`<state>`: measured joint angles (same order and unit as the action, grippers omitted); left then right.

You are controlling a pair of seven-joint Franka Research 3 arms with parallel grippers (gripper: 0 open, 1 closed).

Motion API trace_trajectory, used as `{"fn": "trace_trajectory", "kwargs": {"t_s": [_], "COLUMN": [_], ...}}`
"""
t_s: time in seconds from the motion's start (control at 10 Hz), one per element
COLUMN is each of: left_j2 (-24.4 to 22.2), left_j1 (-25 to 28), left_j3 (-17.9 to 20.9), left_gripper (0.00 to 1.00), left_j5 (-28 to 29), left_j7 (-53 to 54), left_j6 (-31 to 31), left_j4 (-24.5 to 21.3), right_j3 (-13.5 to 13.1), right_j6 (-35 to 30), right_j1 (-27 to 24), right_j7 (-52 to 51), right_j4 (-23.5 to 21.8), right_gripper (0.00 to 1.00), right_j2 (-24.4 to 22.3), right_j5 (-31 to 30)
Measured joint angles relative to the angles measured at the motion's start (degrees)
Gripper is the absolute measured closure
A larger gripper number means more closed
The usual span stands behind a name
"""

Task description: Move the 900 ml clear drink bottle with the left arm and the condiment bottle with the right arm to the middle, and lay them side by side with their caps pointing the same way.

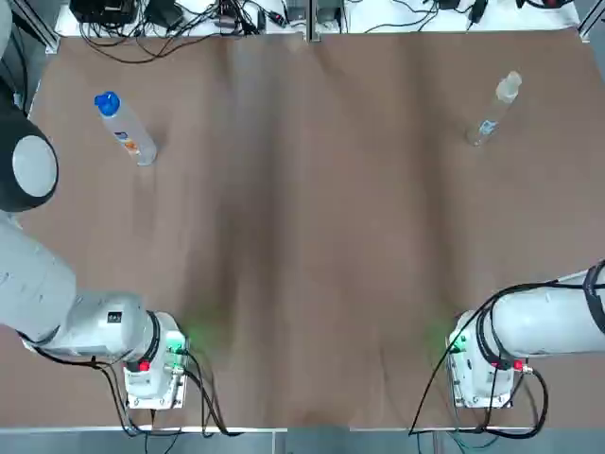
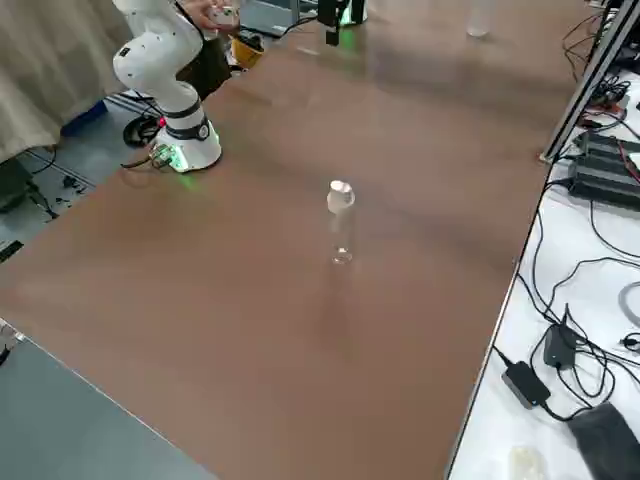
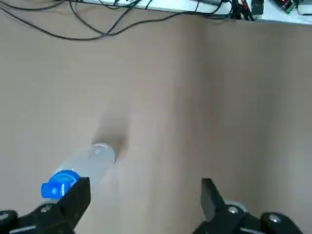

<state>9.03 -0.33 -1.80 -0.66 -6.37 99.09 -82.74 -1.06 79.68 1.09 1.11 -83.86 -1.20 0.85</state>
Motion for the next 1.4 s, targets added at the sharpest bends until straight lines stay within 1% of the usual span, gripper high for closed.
{"fn": "trace_trajectory", "kwargs": {"t_s": [0.6, 0.9, 1.1, 1.4], "left_j2": [0.3, 2.3, 3.0, 3.1], "left_j1": [0.4, 4.8, 8.2, 12.8], "left_j3": [0.2, 0.4, 0.5, 0.6], "left_gripper": [0.0, 0.0, 0.0, 0.0], "left_j5": [0.0, 0.0, 0.0, 0.0], "left_j7": [-0.3, 0.4, 3.1, 10.4], "left_j6": [-0.4, -1.9, -0.8, 6.7], "left_j4": [-0.7, -2.7, -5.7, -14.2], "right_j3": [0.0, 0.0, -0.3, -0.5], "right_j6": [0.0, 0.5, 0.8, 3.3], "right_j1": [0.0, 0.0, -0.7, -3.4], "right_j7": [0.0, 0.0, 0.0, -0.4], "right_j4": [0.0, 0.0, -0.2, -1.3], "right_gripper": [0.02, 0.02, 0.02, 0.02], "right_j2": [0.0, 0.0, 0.3, 2.7], "right_j5": [0.0, 0.0, 0.0, 0.0]}}
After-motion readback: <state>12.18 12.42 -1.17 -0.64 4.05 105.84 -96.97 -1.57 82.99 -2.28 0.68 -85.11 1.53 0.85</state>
